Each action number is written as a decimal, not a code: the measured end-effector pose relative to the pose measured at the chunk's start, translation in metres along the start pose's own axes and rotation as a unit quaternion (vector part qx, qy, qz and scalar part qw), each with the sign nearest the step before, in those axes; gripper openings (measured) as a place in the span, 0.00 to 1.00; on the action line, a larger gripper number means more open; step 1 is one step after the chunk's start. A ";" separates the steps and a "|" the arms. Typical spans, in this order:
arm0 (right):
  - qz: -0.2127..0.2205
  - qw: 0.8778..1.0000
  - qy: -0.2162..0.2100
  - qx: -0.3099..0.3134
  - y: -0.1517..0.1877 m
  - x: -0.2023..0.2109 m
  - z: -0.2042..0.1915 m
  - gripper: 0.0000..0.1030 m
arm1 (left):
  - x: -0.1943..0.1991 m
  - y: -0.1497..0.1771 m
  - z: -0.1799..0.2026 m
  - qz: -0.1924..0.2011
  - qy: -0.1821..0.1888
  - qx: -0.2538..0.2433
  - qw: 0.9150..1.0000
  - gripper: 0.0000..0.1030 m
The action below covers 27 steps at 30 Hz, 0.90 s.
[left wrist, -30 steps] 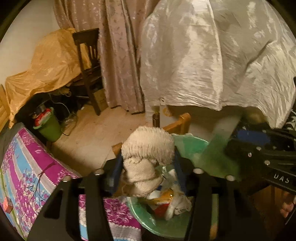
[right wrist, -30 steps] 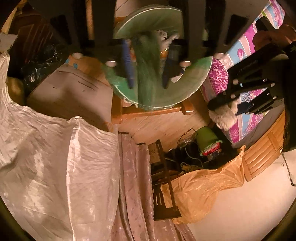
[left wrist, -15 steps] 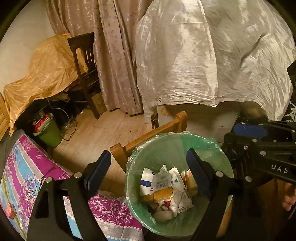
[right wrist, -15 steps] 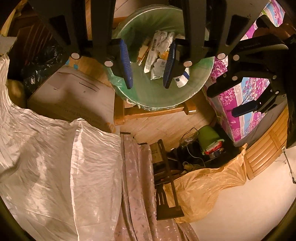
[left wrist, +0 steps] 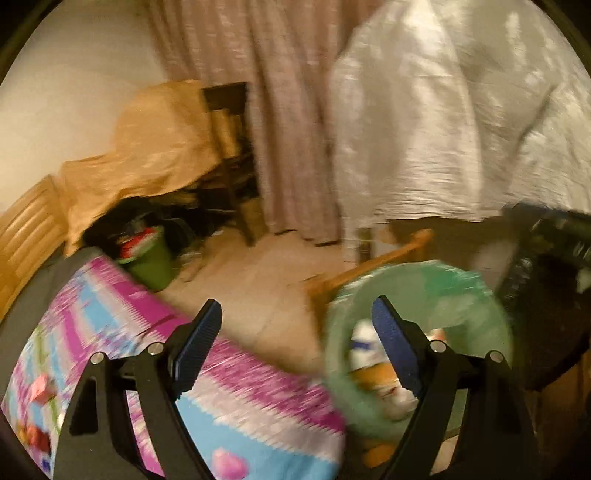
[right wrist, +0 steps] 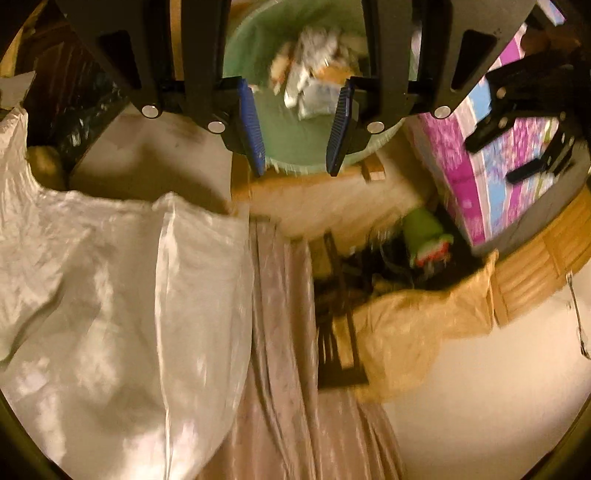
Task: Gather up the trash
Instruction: 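Move both tools back over the remaining trash on the bed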
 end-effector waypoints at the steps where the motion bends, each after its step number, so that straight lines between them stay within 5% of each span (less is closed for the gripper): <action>1: 0.025 1.000 0.003 -0.003 0.001 0.008 -0.009 0.39 | 0.007 0.008 -0.015 0.002 -0.015 0.015 1.000 0.78; 5: 0.098 0.995 0.010 0.016 0.003 0.032 -0.047 0.42 | 0.033 0.041 -0.065 0.004 -0.080 0.038 0.996 0.78; 11: 0.140 0.989 -0.021 0.051 0.014 0.055 -0.123 0.55 | 0.086 0.098 -0.144 -0.003 -0.175 0.074 0.982 0.78; 18: 0.108 0.983 -0.112 0.102 0.043 0.055 -0.239 0.58 | 0.158 0.184 -0.229 -0.044 -0.267 0.146 0.951 0.78; 27: 0.025 0.955 -0.239 0.172 0.112 0.071 -0.410 0.66 | 0.229 0.293 -0.325 -0.092 -0.336 0.248 0.904 0.78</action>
Point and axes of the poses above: each gripper's, at about its wrist camera, not at the fingertips, and x roughly against the way its jaws point, z to its right, y to its underside, the point moved 4 cm from there along -x, roughly the way its jaws point, and after that the axes turned 3 degrees about z, right-handed, at the moved point
